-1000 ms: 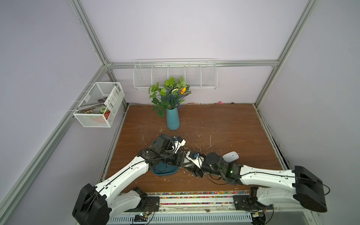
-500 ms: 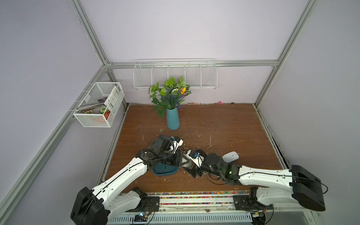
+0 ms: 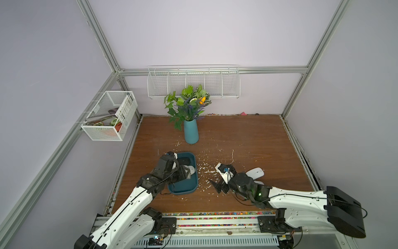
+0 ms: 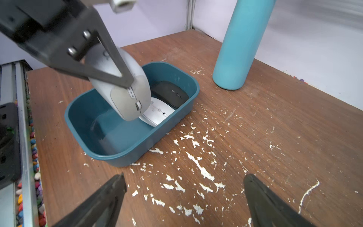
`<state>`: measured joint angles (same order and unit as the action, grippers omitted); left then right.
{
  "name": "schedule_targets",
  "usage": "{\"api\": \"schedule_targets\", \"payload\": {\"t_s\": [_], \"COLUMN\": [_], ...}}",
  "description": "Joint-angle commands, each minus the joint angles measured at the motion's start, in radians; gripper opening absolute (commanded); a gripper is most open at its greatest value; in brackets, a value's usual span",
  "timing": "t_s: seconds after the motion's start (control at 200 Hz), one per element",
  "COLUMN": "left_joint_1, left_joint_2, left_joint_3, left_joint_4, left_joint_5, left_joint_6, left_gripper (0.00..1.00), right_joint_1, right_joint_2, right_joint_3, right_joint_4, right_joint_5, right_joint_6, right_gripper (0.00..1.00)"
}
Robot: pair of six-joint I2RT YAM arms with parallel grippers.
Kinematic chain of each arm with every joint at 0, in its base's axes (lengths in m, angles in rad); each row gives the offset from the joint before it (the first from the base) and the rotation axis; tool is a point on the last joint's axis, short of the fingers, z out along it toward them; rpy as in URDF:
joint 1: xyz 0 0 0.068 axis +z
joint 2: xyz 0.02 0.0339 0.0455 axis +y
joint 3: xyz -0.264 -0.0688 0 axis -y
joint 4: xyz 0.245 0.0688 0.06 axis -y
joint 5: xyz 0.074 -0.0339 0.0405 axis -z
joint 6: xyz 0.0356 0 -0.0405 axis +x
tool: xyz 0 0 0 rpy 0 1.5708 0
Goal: Put the mouse in the storage box
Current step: Place the mouse in the storage box.
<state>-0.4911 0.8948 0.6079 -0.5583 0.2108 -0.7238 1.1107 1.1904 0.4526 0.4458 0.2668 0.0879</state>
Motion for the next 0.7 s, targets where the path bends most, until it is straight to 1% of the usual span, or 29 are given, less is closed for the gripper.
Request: {"api": "schedule_targets", "payload": {"t_s": [0.0, 0.115, 0.23, 0.305, 0.37, 0.425, 0.54, 0.595, 0.635, 0.695], "left_joint_1": [0.005, 0.006, 0.006, 0.006, 0.006, 0.006, 0.006, 0.006, 0.006, 0.006], "left_joint_2": [0.053, 0.101, 0.143, 0.157, 0.166, 0.173, 0.177, 0.172, 0.164, 0.148], "left_joint_3": [-0.016, -0.070, -0.100, -0.113, -0.116, -0.121, -0.119, -0.112, -0.104, -0.087], "left_joint_4": [0.054, 0.131, 0.207, 0.242, 0.243, 0.243, 0.214, 0.187, 0.160, 0.098], "left_joint_5": [-0.029, -0.020, 0.043, 0.063, 0.056, 0.052, 0.047, 0.026, -0.003, -0.067], "left_joint_6": [-0.030, -0.036, -0.056, -0.059, -0.050, -0.042, -0.049, -0.056, -0.061, -0.076], "left_gripper": [0.01, 0.03, 0.03, 0.06, 0.10, 0.18, 0.45, 0.57, 0.62, 0.67], "right_joint_1": [-0.009, -0.016, -0.026, -0.027, -0.029, -0.031, -0.035, -0.038, -0.040, -0.041], "right_joint_2": [-0.026, -0.033, -0.029, -0.026, -0.022, -0.020, -0.016, -0.014, -0.010, -0.005], "right_joint_3": [-0.029, -0.040, -0.038, -0.040, -0.040, -0.041, -0.041, -0.040, -0.040, -0.039], "right_joint_4": [0.047, 0.057, 0.057, 0.060, 0.065, 0.065, 0.071, 0.073, 0.075, 0.077], "right_joint_5": [0.016, 0.005, -0.007, -0.010, -0.012, -0.014, -0.020, -0.024, -0.026, -0.029], "right_joint_6": [0.026, 0.030, 0.038, 0.040, 0.044, 0.045, 0.050, 0.053, 0.055, 0.056], "right_gripper": [0.98, 0.98, 0.98, 0.98, 0.98, 0.98, 0.98, 0.98, 0.98, 0.98]}}
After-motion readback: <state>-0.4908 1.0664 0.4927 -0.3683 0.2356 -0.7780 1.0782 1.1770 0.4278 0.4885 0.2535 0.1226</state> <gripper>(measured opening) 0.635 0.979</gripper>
